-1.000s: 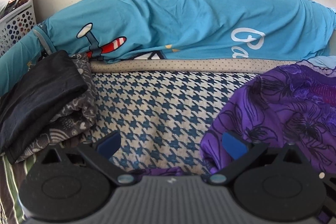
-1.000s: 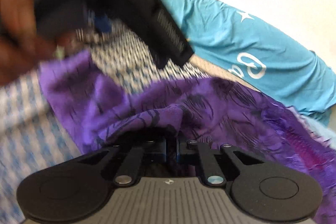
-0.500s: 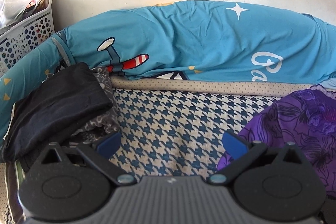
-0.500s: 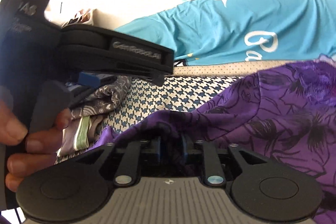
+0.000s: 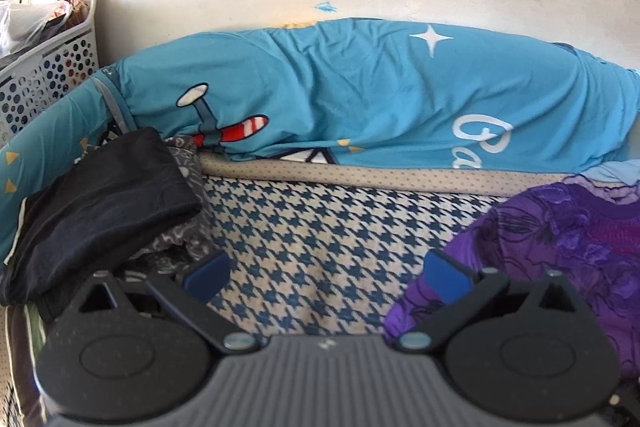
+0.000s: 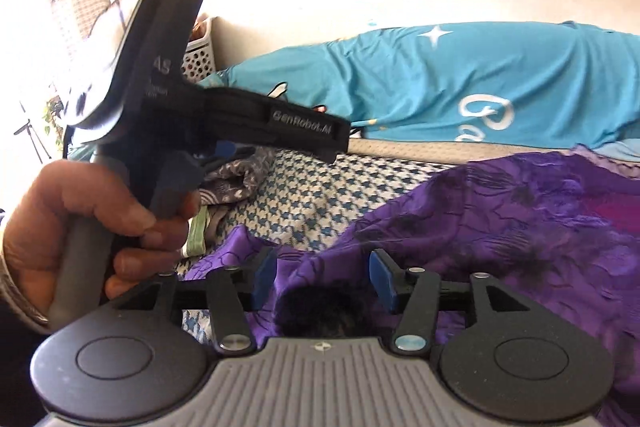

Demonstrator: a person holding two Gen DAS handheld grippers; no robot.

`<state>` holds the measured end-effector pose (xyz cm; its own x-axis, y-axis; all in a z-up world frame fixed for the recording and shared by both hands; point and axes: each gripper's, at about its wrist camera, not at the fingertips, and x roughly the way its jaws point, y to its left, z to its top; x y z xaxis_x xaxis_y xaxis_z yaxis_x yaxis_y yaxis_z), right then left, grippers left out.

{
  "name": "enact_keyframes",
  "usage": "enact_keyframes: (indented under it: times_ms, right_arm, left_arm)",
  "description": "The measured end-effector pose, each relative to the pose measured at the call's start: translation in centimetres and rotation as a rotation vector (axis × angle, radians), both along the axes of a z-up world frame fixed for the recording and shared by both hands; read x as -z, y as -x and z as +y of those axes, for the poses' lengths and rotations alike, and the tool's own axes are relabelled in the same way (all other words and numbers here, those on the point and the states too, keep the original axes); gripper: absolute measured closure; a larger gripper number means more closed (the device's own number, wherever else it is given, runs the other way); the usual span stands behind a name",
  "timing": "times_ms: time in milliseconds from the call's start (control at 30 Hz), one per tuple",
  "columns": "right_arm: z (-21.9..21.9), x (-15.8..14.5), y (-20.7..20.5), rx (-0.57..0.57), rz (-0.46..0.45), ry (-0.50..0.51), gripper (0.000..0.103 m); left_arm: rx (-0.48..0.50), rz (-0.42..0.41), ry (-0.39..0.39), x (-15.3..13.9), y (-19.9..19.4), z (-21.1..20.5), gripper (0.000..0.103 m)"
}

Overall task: Fold clothes
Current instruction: 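Lay the blouse flat and smooth it with both open grippers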

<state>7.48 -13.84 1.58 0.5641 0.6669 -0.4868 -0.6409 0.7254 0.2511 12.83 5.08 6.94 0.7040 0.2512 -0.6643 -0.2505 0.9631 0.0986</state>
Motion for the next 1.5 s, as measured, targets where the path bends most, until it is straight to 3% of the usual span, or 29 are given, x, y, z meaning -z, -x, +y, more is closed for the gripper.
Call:
enact_keyframes:
  times_ms: [400,700,967,1500]
  right_arm:
    - [-8.8,-1.9,1.7,0.139,-0.013,0.027,0.05]
    - [-17.0,-1.8,0.9,0.327,0.014,0.009,0.05]
    - [-21.0,-1.5,-0.3,0.431,0.009,0.01,0.05]
    - [-29.3,1.5,-8.1,0.738,-0.059,0.079,0.045]
  left_arm:
    - [0.149,0.036,0.029,-0.3,-0.2,-6.7,0.0]
    - [0.288,0.104,0.037,2.1,0.1,-12.0,0.0]
    - [0.406,0.153,0.083,4.0,0.5,-15.2,0.0]
    - [0.657,0.265,-0.068,7.4,2.7,-19.8,0.0]
